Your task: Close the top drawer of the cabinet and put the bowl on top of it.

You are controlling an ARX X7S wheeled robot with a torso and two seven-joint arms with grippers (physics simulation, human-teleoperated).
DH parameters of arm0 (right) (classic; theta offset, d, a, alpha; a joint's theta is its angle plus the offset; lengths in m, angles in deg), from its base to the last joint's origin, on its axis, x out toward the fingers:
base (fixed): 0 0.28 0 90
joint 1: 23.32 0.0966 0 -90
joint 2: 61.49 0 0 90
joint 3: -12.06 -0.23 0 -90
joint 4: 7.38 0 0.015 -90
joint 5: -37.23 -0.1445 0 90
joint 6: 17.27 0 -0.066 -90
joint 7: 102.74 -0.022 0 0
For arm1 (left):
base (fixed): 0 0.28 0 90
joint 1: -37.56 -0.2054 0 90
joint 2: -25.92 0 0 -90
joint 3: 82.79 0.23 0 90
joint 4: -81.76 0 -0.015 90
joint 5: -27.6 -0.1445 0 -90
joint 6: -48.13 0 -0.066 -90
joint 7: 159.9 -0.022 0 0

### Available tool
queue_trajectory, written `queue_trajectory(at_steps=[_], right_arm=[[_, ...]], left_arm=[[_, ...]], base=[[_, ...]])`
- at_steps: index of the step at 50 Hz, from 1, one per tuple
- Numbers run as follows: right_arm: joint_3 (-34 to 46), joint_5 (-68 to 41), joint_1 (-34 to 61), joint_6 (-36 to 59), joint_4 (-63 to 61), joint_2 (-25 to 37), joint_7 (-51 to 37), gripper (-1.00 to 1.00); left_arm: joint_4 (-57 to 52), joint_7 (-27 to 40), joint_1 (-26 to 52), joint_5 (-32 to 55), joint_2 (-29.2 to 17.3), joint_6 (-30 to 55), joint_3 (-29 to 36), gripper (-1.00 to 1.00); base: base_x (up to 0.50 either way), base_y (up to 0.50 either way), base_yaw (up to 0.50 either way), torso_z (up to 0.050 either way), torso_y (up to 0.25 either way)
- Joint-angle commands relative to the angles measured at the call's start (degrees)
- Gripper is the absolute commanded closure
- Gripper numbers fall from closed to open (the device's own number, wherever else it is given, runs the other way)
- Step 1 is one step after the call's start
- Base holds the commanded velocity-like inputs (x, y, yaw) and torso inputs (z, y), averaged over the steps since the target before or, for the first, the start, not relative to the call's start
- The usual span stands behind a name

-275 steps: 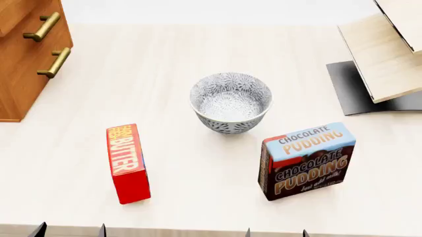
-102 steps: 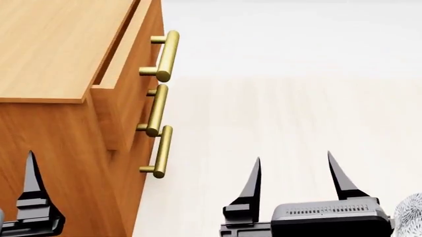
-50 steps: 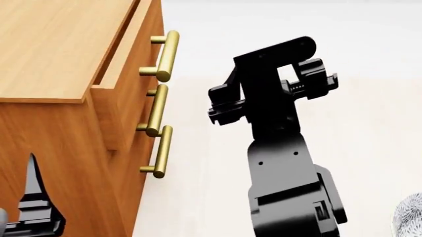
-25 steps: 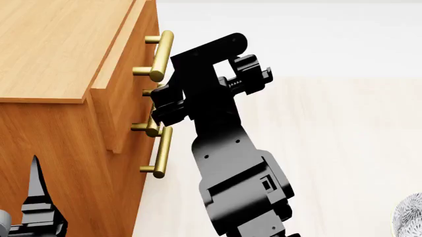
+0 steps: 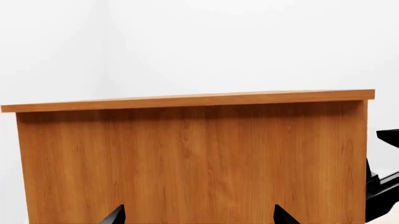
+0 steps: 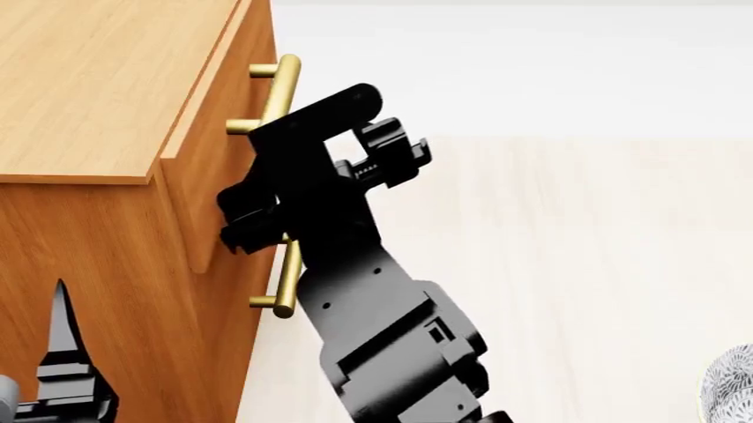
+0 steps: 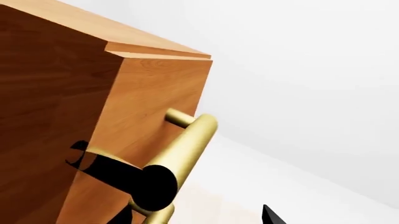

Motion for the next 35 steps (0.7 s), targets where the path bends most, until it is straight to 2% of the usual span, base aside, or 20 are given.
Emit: queue_trajectory(at_steps=[1, 12, 22, 35], right_arm=[[3.6, -3.7, 0.6, -2.4, 1.7, -0.6, -0.2, -1.0], [8.3, -7.9, 2.0, -5.6, 3.9, -0.7, -0.9, -1.0], [18.1, -16.8, 5.0, -11.5, 8.5, -0.9, -2.4, -1.0], [19.3, -17.6, 6.1, -7.6, 1.4, 4.0, -5.7, -1.0]], left_arm=[[0.1, 0.5, 0.1, 0.1, -0.3, 0.2, 0.4, -1.0], [0.6, 0.9, -0.1, 0.1, -0.6, -0.2, 0.2, -1.0], [1.2, 1.3, 0.4, 0.2, -0.9, 0.1, 0.2, -1.0], [0.6, 1.7, -0.1, 0.5, -1.1, -0.2, 0.2, -1.0]], base=[[0.0, 0.0, 0.0, 0.0, 0.0], [0.0, 0.0, 0.0, 0.0, 0.0], [0.0, 0.0, 0.0, 0.0, 0.0], [0.0, 0.0, 0.0, 0.0, 0.0]])
